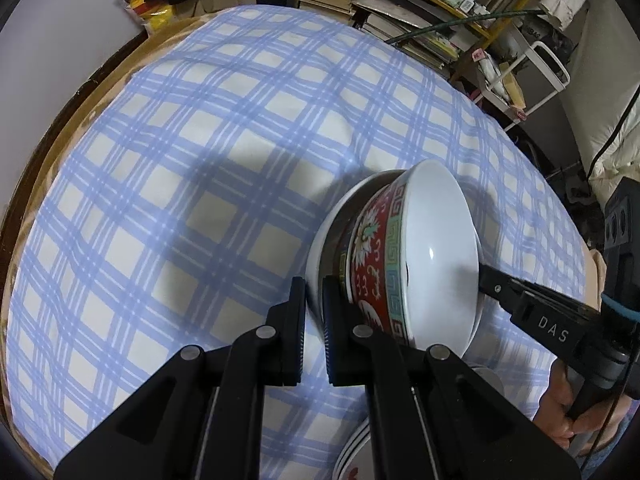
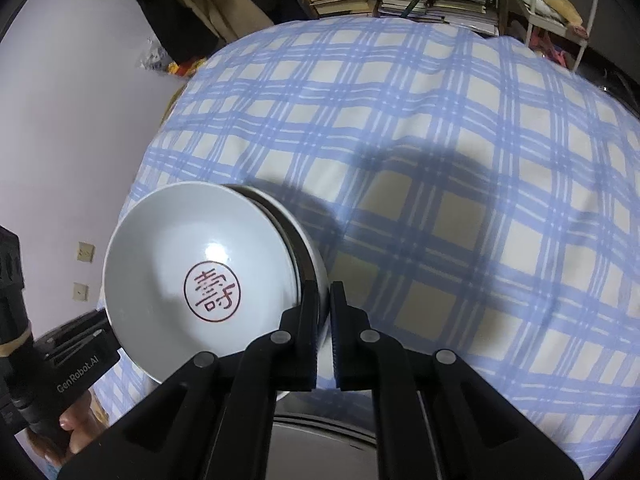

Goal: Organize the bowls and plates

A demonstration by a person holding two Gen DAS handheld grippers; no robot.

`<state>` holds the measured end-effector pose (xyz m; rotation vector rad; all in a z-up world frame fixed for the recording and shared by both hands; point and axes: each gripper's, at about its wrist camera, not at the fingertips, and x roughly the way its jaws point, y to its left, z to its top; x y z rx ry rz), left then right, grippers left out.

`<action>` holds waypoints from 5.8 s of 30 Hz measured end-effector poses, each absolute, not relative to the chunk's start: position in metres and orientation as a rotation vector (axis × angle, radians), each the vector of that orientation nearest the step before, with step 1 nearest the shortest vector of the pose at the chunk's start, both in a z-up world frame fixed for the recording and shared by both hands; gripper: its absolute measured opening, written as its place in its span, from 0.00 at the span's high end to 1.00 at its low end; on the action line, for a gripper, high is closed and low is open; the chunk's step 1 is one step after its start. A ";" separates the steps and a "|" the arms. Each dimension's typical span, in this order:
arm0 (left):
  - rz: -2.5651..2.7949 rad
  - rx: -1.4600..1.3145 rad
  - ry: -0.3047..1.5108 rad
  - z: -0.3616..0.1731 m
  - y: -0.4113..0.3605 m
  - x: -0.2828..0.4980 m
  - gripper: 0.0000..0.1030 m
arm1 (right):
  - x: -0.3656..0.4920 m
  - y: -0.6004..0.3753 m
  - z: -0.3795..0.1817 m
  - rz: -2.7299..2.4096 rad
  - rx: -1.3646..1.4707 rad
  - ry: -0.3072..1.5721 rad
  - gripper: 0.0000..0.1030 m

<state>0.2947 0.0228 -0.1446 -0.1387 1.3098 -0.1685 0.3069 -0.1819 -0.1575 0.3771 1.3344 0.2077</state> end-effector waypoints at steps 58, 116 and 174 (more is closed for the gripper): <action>-0.233 -0.308 1.302 -0.099 0.035 0.223 0.94 | 0.221 -0.188 -0.090 0.152 0.409 1.308 0.93; 0.039 0.152 0.686 0.008 0.011 -0.003 0.20 | 0.026 -0.204 0.009 0.249 0.174 0.756 0.16; 0.109 0.231 0.581 -0.002 -0.010 -0.012 0.10 | 0.005 -0.201 0.000 0.096 0.037 0.523 0.00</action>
